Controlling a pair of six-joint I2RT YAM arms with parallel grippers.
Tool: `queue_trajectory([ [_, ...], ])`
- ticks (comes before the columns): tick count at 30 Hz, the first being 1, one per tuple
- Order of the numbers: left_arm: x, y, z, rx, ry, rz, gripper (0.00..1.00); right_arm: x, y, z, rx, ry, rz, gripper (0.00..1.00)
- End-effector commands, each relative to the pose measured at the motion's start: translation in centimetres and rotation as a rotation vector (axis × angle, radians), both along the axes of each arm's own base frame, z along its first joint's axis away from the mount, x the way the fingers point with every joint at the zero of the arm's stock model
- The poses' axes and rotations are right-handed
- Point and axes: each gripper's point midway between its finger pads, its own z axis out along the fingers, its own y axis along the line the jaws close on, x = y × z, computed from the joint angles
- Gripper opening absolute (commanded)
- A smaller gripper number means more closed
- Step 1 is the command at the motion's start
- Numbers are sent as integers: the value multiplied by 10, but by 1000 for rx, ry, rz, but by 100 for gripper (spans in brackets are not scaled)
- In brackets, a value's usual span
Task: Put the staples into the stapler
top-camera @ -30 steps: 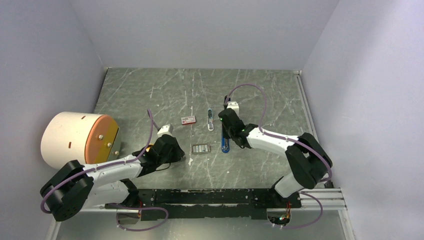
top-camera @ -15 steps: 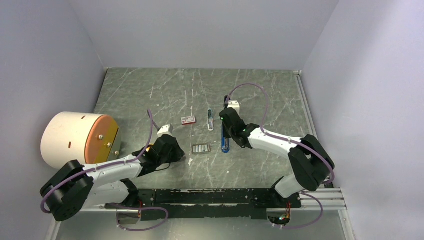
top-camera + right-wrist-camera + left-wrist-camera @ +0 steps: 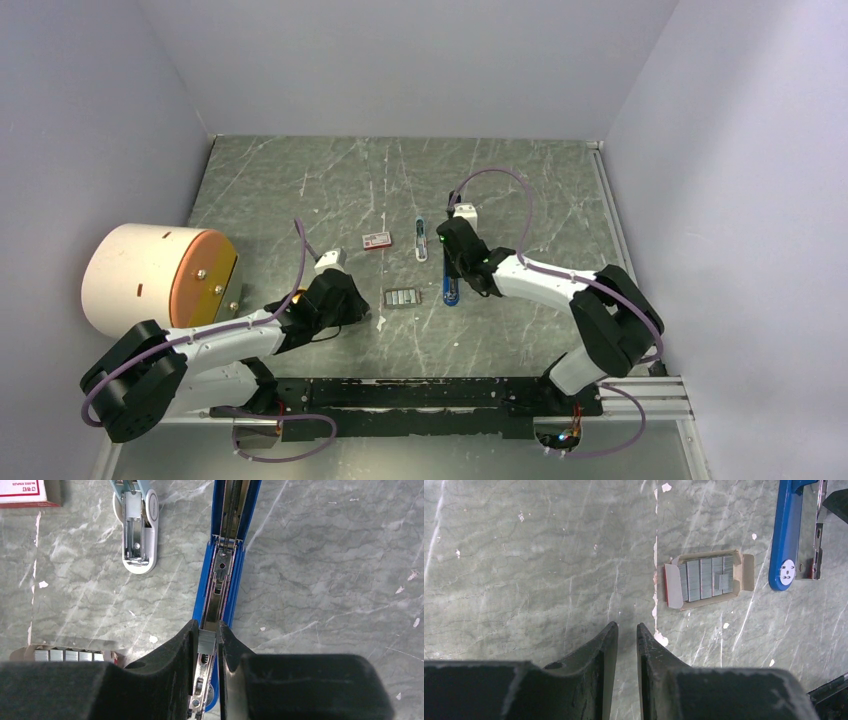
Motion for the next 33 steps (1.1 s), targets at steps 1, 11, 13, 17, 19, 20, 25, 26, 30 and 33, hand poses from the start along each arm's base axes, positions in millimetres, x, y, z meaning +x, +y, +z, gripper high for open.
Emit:
queue_trajectory([
  [1,7,1,8,-4,-27,26,26,4,1,-5,9,3,-12,22],
  [11,7,2,7,-3,-25,25,26,3,-2,-6,2,5,-17,22],
  [13,7,2,6,-2,-23,26,26,3,-2,-5,2,3,-19,22],
  [17,7,1,8,-4,-27,26,26,3,-3,-4,0,-1,-21,22],
  [19,7,1,7,-3,-26,27,26,2,-4,-2,0,-5,-23,22],
  [20,8,1,8,-3,-27,26,26,3,-4,-1,2,-7,-25,22],
  [25,8,0,7,-6,-26,25,26,3,-5,2,5,-12,-29,22],
  [26,8,0,7,-6,-25,23,26,3,-5,2,6,-12,-29,22],
  [30,8,0,7,-6,-24,23,26,2,-6,1,2,-10,-32,22],
  [33,8,0,7,-4,-25,24,26,2,-6,4,11,-17,-38,22],
])
